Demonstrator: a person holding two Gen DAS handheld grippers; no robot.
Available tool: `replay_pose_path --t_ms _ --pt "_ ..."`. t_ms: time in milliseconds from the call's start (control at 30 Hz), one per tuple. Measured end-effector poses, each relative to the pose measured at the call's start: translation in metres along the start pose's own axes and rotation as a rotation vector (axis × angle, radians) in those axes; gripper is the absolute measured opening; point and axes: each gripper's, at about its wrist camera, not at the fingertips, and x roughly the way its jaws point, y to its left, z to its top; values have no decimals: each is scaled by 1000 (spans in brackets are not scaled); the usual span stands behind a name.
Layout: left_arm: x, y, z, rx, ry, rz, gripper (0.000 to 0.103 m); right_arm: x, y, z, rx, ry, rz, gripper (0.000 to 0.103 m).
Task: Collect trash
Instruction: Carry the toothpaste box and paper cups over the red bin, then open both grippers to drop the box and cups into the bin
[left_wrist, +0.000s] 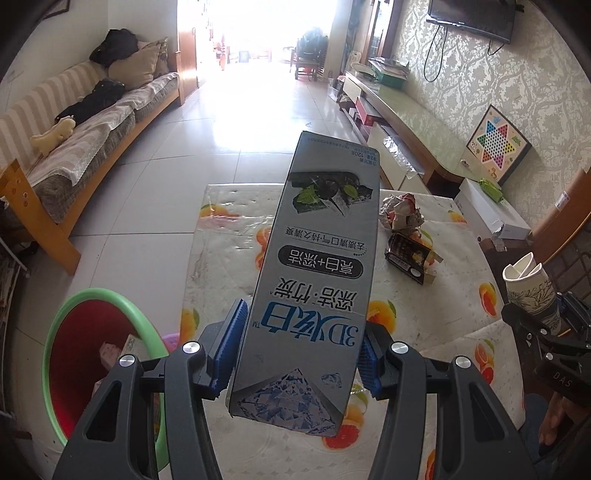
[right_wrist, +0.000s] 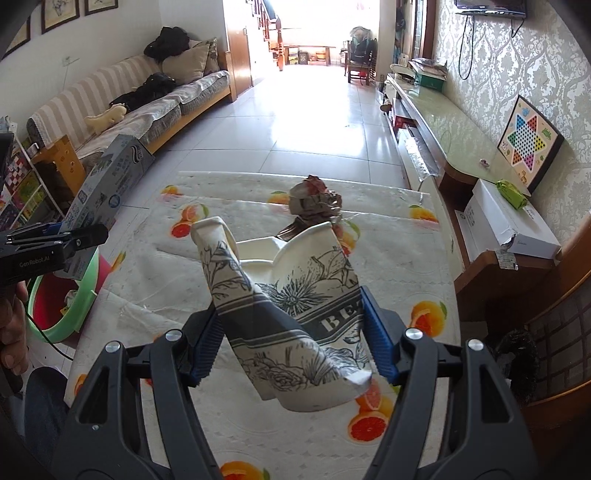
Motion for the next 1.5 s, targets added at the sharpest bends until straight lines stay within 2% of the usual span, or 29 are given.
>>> replay_pose_path --t_ms 300,600,767,1000,1033,1100,1500 --pt "-43 93 -33 -142 -40 76 52 -7 93 5 -130 -13 89 66" --pt "-50 172 -58 -266 -27 141 48 -9 182 18 -269 -32 165 66" --pt "-35 193 -65 -278 1 145 47 -3 218 21 -323 -25 191 66" --pt "-45 205 -67 -303 -37 136 49 -3 248 26 -365 -32 214 66" --pt "-48 206 -67 -310 -44 135 64 -2 250 26 -367 -31 218 66" --pt "-53 211 -68 -323 -64 150 82 0 257 26 -374 -26 224 66" --pt "-81 257 -88 -406 -80 222 84 16 318 22 -426 3 311 66"
